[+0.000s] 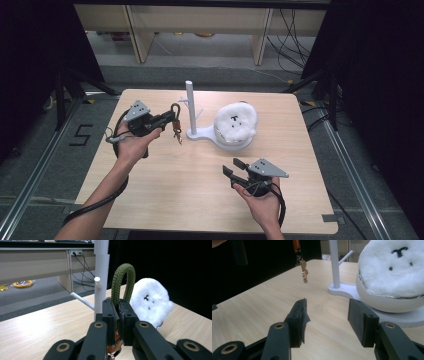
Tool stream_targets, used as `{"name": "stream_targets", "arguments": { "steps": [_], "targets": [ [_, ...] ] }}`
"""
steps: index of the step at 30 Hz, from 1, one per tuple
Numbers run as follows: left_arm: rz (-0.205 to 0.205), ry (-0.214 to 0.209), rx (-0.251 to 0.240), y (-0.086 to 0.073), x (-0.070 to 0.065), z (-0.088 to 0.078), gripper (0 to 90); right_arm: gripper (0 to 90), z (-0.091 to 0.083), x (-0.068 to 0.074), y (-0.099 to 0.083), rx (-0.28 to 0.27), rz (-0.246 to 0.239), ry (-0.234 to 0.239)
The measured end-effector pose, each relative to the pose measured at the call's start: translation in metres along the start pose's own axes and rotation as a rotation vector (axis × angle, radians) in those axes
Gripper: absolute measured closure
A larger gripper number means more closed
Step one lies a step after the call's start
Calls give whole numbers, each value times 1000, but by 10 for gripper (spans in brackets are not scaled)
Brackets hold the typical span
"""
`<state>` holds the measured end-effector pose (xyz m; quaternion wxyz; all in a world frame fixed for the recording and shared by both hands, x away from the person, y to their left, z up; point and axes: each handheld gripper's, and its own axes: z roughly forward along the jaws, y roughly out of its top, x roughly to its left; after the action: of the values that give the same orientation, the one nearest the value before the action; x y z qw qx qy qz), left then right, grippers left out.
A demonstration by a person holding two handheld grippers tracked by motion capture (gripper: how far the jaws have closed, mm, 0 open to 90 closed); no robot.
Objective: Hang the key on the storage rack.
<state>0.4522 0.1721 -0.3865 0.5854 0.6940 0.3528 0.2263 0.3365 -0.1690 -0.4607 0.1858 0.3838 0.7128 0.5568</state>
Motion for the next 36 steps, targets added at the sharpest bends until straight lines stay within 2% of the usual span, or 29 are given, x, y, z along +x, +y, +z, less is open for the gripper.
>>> {"name": "stream_targets", "arguments": {
  "steps": [12,13,14,17,24,29,31,36],
  "targets": [
    [-39,16,22,-1,13,16,844,506,1,1,0,2,32,9],
    [-45,17,24,-1,15,17,844,506,0,-1,0,0,-3,-16],
    [-52,19,23,-1,15,18,844,506,0,2,0,16,40,-3],
    [-57,23,27,0,18,21,844,506,1,0,0,-3,17,9],
    [-54,25,39,3,20,27,843,506,0,1,0,2,18,3],
    [-74,25,46,2,22,32,842,506,0,1,0,4,18,8],
    [-84,24,47,1,22,34,842,506,0,0,0,0,3,-2],
    [-99,26,46,0,22,38,842,505,-1,1,1,5,25,8]
  ]
}}
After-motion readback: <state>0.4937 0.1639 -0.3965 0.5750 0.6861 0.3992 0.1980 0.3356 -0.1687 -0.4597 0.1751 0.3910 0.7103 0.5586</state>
